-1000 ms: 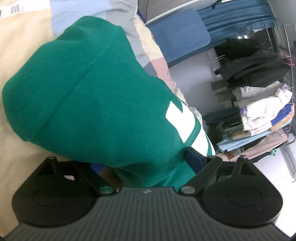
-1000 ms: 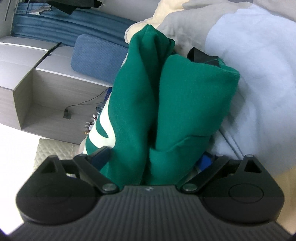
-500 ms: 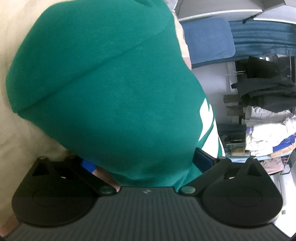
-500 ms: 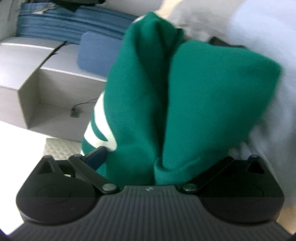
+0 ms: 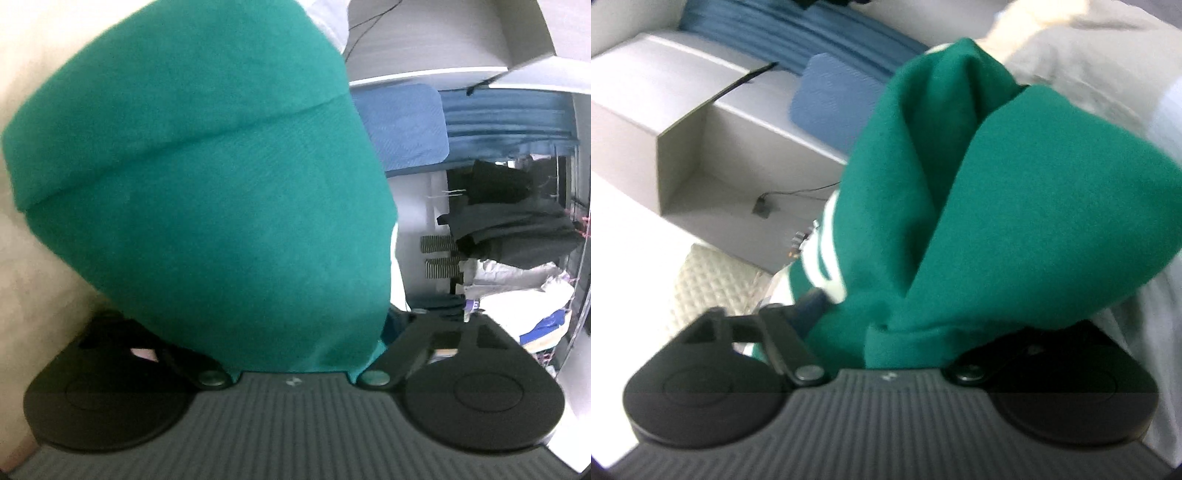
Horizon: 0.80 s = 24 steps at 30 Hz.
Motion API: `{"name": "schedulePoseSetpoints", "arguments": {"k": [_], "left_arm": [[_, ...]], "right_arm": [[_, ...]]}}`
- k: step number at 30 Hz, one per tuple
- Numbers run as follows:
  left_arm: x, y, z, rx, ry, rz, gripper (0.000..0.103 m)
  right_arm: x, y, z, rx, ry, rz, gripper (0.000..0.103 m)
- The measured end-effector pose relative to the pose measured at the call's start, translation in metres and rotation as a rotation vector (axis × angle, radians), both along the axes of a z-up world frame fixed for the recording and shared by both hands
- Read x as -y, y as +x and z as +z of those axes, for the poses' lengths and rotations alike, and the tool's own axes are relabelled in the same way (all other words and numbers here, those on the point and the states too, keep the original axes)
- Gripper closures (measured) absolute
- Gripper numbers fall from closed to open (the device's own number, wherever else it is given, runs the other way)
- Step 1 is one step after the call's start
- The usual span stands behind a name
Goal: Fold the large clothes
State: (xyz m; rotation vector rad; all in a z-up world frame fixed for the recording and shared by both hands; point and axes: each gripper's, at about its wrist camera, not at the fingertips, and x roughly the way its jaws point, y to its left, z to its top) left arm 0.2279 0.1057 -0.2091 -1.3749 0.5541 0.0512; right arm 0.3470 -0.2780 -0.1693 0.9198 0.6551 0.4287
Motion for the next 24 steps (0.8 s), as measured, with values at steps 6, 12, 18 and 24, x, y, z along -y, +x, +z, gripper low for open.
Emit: {"name": "schedulePoseSetpoints", "arguments": {"k": [6,12,18,24], "left_arm": [[0.002,0.002,0.018,0.046,0.082,-0.033,0.061],[-0.003,-0.021,0.03,0.096,0.086,-0.062,0.066],[0.002,-0.049,0.053,0.153,0.092,-0.115,0.066],[0.014,-0.082,0.076,0.198,0.051,-0.173,0.066]], "right_arm": [[-0.004,-0.001,0.023,0.059,-0.083,0.044,0.058],[-0.002,-0.015,0.043,0.13,-0.124,0.067,0.066],[0.004,-0.046,0.07,0.169,-0.128,0.057,0.068],[0.02,-0.087,0.11,0.217,-0.167,0.07,0.068]]}}
